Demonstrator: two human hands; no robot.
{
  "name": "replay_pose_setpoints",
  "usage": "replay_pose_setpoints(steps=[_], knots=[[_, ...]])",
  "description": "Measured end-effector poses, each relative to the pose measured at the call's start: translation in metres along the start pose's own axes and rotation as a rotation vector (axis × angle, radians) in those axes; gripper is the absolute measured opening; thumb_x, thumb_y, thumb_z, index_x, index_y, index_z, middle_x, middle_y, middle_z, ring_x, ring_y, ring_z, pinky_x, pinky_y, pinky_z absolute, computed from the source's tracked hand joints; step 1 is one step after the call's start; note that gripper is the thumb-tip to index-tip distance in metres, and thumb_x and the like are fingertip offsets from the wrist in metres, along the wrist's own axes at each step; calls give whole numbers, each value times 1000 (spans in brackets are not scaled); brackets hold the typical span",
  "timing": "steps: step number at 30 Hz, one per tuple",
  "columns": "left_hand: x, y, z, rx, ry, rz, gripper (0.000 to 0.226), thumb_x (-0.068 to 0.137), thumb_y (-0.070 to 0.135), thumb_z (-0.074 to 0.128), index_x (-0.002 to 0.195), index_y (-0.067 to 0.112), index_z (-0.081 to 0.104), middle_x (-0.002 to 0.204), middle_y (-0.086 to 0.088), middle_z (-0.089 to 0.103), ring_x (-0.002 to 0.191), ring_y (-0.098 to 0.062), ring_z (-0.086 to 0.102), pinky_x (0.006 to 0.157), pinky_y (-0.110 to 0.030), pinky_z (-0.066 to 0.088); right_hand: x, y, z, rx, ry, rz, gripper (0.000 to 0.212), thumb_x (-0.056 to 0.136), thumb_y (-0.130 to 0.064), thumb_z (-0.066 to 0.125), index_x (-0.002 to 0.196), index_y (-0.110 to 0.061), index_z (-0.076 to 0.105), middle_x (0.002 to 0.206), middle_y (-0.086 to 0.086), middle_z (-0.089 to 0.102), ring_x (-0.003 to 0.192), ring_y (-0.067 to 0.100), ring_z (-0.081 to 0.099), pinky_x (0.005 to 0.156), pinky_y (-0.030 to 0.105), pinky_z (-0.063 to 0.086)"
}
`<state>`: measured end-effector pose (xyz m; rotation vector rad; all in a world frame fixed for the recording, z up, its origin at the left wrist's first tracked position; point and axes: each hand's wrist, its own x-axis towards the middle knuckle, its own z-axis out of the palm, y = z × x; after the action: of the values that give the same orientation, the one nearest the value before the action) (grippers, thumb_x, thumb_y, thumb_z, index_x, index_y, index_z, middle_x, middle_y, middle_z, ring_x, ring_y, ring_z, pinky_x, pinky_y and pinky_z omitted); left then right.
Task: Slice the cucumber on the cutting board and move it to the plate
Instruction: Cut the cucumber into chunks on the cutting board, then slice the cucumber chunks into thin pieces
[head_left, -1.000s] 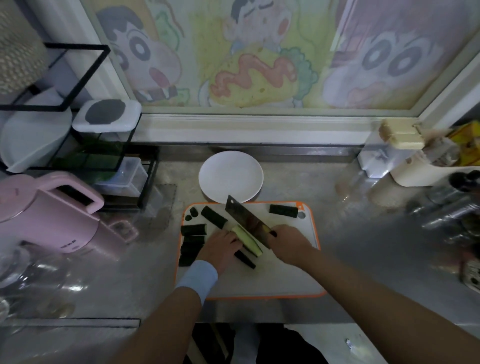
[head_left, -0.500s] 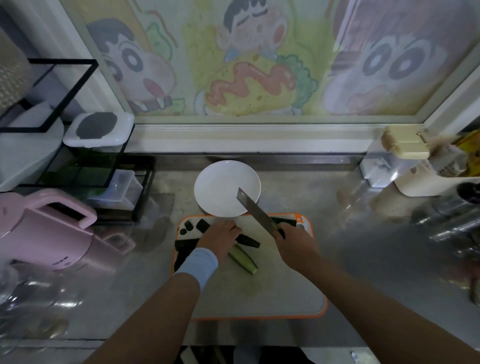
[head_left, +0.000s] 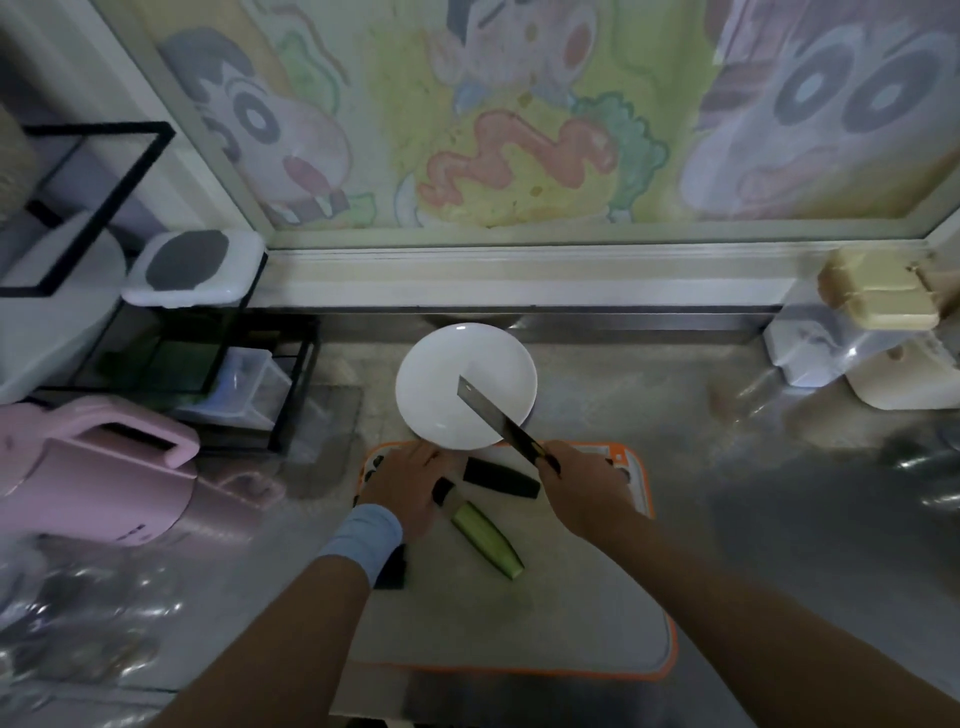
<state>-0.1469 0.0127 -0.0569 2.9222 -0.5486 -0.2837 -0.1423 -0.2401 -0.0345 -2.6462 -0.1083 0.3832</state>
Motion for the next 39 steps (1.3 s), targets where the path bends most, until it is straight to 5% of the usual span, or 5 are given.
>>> replay_pose_setpoints(steps=[10,18,26,35,39], knots=[[7,-8,5,92,28,72,59,49,11,84,105,23,70,95,-1,67,84,-24,65,70,-32,52,-19,-14,7,-14,-60,10,22,98,-39,37,88,-25,51,69,-2,57,59,16,54,47,27,34],[-20,49,1,90,-323,152,69,82,4,60,143,21,32,151,-6,26,137,-29,26,112,-41,22,-46,-32,-3,-19,-11,20,24,99,-37,37,88,-25,53,69,-3,58,58,14,55,46,27,35],[-59,58,22,4,-284,-4,45,95,13,42,139,19,39,141,-12,36,123,-32,41,98,-43,39,-103,-25,4,-29,-32,66,22,99,-41,37,88,-27,51,77,0,62,74,25,59,62,37,48],[-93,78,32,-229,-201,-73,34,83,32,63,115,28,53,117,3,43,102,-19,49,78,-29,44,-128,-10,16,-43,-89,27,24,100,-39,37,87,-24,51,71,-5,54,64,17,53,47,28,32],[-89,96,41,-255,-185,-177,42,84,21,59,125,23,49,126,-2,45,113,-23,47,92,-33,44,-119,8,15,-61,-107,-35,24,100,-39,35,84,-25,47,68,-6,50,60,14,49,47,27,29]])
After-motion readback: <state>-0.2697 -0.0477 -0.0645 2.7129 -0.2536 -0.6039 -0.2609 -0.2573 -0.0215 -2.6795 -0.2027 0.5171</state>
